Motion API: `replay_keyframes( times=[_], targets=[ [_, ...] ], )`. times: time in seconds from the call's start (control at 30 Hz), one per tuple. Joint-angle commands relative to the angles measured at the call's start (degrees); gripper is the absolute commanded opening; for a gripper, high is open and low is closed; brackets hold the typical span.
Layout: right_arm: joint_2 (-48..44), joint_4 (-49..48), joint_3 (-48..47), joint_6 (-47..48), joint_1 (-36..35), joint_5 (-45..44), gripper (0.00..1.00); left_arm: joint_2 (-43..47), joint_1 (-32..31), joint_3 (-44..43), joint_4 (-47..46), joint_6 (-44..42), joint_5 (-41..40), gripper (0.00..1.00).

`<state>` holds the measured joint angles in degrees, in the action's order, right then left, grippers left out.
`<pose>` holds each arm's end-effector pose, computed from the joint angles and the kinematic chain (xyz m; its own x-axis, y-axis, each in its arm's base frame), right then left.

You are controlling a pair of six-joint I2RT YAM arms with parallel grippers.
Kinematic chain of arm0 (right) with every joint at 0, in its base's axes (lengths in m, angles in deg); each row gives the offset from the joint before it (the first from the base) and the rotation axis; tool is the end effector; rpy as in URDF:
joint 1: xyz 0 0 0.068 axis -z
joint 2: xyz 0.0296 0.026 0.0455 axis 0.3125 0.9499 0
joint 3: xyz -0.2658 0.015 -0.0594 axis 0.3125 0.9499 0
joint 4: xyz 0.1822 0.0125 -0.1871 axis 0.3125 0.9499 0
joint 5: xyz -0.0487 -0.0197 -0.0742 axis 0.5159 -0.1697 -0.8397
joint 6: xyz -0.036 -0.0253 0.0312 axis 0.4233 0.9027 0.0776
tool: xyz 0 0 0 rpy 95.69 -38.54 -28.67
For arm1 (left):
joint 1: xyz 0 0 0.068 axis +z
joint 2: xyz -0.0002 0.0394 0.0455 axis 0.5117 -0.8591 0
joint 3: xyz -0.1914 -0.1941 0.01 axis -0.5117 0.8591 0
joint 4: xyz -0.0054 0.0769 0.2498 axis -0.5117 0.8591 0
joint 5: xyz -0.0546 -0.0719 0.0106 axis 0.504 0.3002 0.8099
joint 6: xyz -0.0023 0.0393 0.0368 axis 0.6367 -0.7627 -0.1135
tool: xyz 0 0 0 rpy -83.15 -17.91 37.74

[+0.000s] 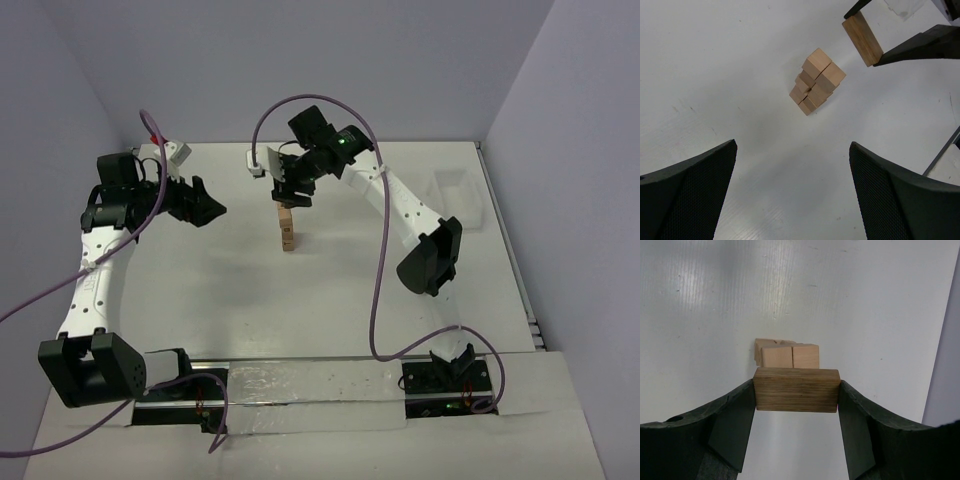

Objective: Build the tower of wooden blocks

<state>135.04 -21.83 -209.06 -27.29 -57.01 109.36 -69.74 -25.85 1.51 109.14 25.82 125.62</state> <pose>0.3423 0.2965 0.3661 0.3185 -0.6942 -0.6455 -0.9372 -0.1284 -0.3244 0.2663 -0.0030 0.3536 -0.4814 0.0867 -0.8722 0.6270 0.7294 -0.2736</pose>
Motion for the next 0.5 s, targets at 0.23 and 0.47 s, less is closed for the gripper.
replay_keyframes(
  times=[0.23, 0.47],
  targets=[
    [4.21, -0.62, -4.3, 0.29, -2.44, -5.47, 0.0, 0.34, 1.31, -0.09, -2.19, 0.71, 3.58, 0.99],
    [5.46, -0.72, -4.5, -0.38, -3.1, -7.16, 0.0, 0.0, 1.31, -0.09, -1.87, 0.35, 3.9, 0.99]
  ],
)
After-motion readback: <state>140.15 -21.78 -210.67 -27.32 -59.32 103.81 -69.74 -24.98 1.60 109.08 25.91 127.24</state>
